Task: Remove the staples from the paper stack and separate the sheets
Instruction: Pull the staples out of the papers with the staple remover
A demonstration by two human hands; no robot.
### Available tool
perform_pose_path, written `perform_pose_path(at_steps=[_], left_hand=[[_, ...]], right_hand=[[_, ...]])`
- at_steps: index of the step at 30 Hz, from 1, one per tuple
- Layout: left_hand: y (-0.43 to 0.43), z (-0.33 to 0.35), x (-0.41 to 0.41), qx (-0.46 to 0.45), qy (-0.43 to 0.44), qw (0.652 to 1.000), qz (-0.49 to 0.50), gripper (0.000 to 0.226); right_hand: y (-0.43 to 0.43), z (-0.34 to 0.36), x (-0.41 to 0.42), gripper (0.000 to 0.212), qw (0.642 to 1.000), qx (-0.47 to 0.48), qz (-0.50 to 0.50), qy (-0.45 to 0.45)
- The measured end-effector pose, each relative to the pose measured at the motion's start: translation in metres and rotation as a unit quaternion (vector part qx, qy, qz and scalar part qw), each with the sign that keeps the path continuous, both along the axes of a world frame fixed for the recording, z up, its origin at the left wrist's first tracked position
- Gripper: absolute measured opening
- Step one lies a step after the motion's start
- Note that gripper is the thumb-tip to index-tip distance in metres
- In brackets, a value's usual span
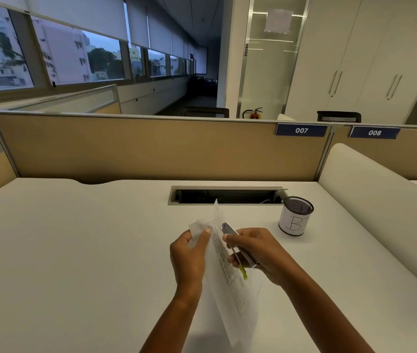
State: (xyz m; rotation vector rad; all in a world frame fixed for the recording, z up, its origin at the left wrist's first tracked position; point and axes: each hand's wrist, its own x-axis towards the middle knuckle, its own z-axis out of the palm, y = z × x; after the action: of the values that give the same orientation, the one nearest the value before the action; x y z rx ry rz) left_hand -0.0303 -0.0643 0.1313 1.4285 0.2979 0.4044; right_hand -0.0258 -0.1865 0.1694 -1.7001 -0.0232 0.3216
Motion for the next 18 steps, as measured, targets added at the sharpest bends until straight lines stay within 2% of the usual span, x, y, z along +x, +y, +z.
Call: perform_pose_path(at_steps=[4,9,18], left_hand=[[-0.012,0.001,-0.001,0.019,-0.015,0.999,0.036,0.008],[-0.022,0.005,-0.003,0.006,-0.023,0.998,0.055,0.022],[-0.026,0.01,-0.004,0.003,-0.017,0.998,0.061,0.026]], right_hand=[[0.003,0.01,-0.006,0.019,0.999,0.009,0.025,0.035],[0.007,0.016,-0.006,0.019,1.0,-0.004,0.007,0.012],[0.011,0.021,-0.005,0.018,1.0,-0.027,-0.004,0.002]])
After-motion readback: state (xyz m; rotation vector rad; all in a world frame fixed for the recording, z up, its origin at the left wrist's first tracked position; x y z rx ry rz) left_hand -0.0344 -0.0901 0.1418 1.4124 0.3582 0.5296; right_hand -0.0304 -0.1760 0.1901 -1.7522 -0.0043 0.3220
